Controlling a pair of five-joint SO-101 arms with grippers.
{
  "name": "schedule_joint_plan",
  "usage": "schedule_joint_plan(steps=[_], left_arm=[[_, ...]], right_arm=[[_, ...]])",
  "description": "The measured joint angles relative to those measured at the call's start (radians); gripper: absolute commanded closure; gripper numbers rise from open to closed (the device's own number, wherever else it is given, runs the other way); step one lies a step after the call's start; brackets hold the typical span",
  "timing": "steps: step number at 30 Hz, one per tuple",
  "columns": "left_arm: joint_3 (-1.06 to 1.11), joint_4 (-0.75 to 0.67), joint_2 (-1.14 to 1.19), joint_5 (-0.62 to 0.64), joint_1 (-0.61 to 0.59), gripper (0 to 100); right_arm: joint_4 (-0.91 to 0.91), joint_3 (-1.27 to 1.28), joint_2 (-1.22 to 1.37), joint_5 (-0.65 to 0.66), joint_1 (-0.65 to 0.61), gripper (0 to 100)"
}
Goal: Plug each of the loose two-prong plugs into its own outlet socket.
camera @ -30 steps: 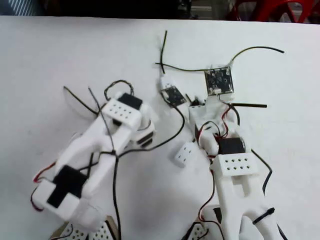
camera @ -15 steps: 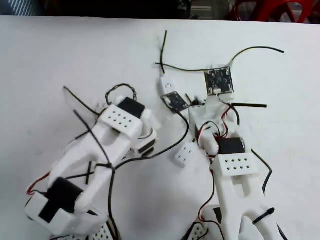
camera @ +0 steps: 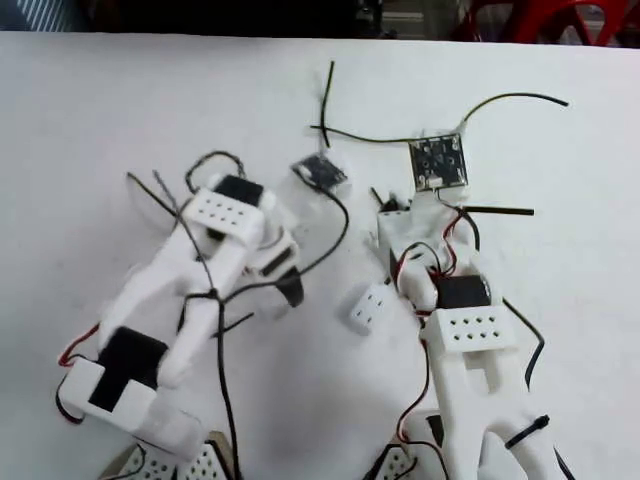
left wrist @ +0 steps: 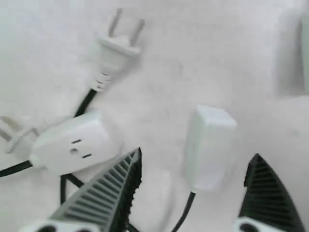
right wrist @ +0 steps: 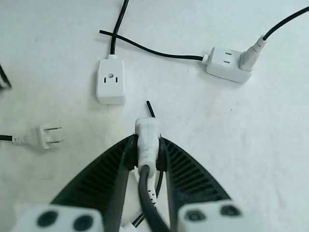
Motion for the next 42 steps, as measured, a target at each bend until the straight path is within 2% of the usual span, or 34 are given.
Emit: schedule_joint_plan(steps=[9, 15, 20, 24, 28, 33, 37, 42], left_arm=[[-0.046, -0.080, 0.021, -0.040, -0.138, 66], [-0.084, 0.009, 0.003, -0.043, -0.123, 66], [-0.081, 0.055, -0.075, -0.043, -0.043, 66], [-0.023, 0.002, -0.074, -0.043, -0.043, 66], [-0.006, -0.091, 0.023, -0.060, -0.086, 66], [-0.097, -0.150, 0.187, -0.091, -0.173, 66], [-0.247, -0.098, 0.296, -0.097, -0.230, 66], [-0.382, 0.044, 0.330, -0.097, -0.255, 66]], right_arm=[[0.000, 0.000, 0.000, 0.000, 0.000, 98.1], [0.000, 0.000, 0.000, 0.000, 0.000, 98.1], [0.000, 0.000, 0.000, 0.000, 0.000, 98.1], [0.000, 0.000, 0.000, 0.000, 0.000, 98.1], [0.000, 0.000, 0.000, 0.000, 0.000, 98.1], [0.000, 0.000, 0.000, 0.000, 0.000, 98.1], [0.000, 0.000, 0.000, 0.000, 0.000, 98.1], [0.000, 0.000, 0.000, 0.000, -0.002, 98.1]])
